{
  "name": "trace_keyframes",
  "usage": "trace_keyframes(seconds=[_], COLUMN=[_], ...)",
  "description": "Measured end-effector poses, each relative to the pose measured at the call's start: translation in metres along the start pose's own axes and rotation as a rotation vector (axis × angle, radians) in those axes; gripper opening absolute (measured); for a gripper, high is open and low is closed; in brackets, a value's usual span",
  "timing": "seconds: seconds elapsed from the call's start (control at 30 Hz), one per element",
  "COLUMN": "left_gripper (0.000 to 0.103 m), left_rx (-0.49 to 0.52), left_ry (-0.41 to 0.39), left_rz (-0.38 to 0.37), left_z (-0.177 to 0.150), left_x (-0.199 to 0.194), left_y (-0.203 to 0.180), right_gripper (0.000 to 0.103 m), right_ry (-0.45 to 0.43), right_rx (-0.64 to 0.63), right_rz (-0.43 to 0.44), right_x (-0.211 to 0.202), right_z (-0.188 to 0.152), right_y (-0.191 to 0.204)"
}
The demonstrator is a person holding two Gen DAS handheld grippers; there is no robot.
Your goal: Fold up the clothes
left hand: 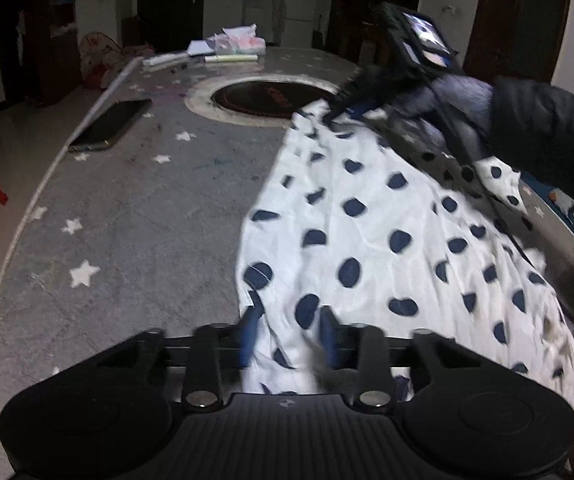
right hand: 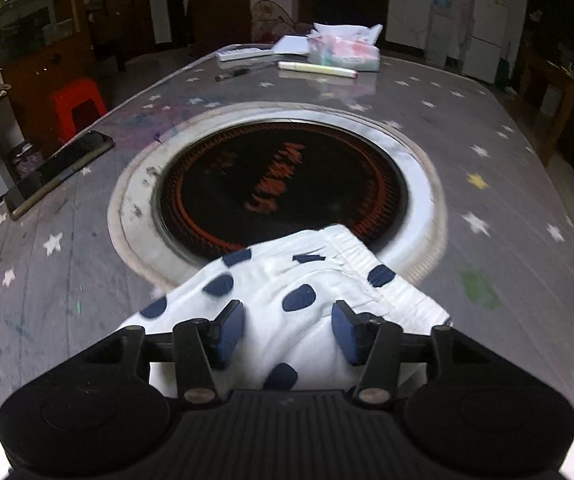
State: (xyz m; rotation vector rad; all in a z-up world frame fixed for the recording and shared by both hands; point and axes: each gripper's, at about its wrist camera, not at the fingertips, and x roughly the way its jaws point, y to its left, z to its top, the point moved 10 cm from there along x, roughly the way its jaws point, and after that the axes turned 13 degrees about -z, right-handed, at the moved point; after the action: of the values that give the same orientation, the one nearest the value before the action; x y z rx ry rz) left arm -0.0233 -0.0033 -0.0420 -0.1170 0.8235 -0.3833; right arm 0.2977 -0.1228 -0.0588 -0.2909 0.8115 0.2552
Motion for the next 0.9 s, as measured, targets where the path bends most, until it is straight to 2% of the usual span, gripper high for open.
trace_keyframes(seconds=[0.03,0.07,0.1,0.2,0.3,0.43,0.53,0.6,0.7,0.83,0.9], left_gripper=[0.019,0.013,0.011,0.008,0.007,0.007,0.008,0.013,0.018,0.029,0.03], left_rx=[0.004,0.004,-0.001,-0.015,-0.027,-0.055,-0.061,-0.062,-0.057,-0.004,0.014], left_ry=[-0.001,-0.003,-0.007,-0.026,-0.049,-0.065,-0.06,-0.056,-0.055,-0.11,-0.133], left_rz=[-0.001,-0.003,-0.003,0.012,0.066,0.106,0.124,0.136,0.152,0.148,0.132], left_z=[-0.001,-0.001,-0.001,0.001,0.005,0.002,0.0,-0.002,-0.002,0.012,0.018], left_x=[0.0,0.0,-0.002,-0.009,-0.021,-0.035,-0.04,-0.043,-0.048,-0.059,-0.062], left_y=[0.0,0.0,0.001,0.006,0.015,0.022,0.026,0.028,0.031,0.021,0.014], right_gripper=[0.036,0.021,0.008,0.003,0.002,0.002,0.009,0.01,0.01,0.011,0.013], right_ry=[-0.006,-0.013,-0.016,-0.023,-0.055,-0.137,-0.127,-0.134,-0.143,-0.144,-0.136], right_rx=[-0.006,-0.012,-0.015,-0.052,-0.078,-0.073,-0.077,-0.088,-0.089,-0.121,-0.117], right_rz=[0.009,0.018,0.022,0.016,0.044,0.137,0.195,0.207,0.224,0.162,0.133], right_x=[0.003,0.006,0.009,0.015,0.013,0.001,-0.005,-0.014,-0.035,-0.063,-0.074], right_z=[0.004,0.009,0.013,0.023,0.037,0.066,0.076,0.079,0.081,0.072,0.064], right_y=[0.006,0.011,0.017,0.035,0.056,0.095,0.117,0.124,0.116,0.076,0.05])
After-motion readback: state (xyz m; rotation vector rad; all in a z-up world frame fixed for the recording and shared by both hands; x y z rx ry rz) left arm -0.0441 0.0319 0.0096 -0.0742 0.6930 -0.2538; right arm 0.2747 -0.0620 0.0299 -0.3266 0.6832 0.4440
